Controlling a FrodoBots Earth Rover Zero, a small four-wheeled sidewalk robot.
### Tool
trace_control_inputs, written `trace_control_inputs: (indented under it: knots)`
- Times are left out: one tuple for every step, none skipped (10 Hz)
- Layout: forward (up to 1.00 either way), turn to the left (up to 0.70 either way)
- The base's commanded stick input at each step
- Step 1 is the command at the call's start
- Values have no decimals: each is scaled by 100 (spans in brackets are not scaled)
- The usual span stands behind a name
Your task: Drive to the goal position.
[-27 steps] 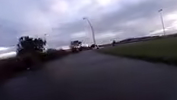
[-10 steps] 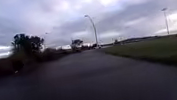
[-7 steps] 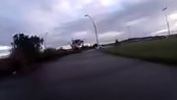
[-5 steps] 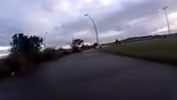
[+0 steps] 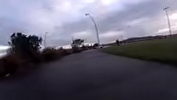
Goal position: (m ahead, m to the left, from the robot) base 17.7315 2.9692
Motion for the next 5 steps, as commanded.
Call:
trace_control_inputs:
  knots:
    - [70, 0]
    - [70, 0]
    - [70, 0]
    - [70, 0]
    - [70, 0]
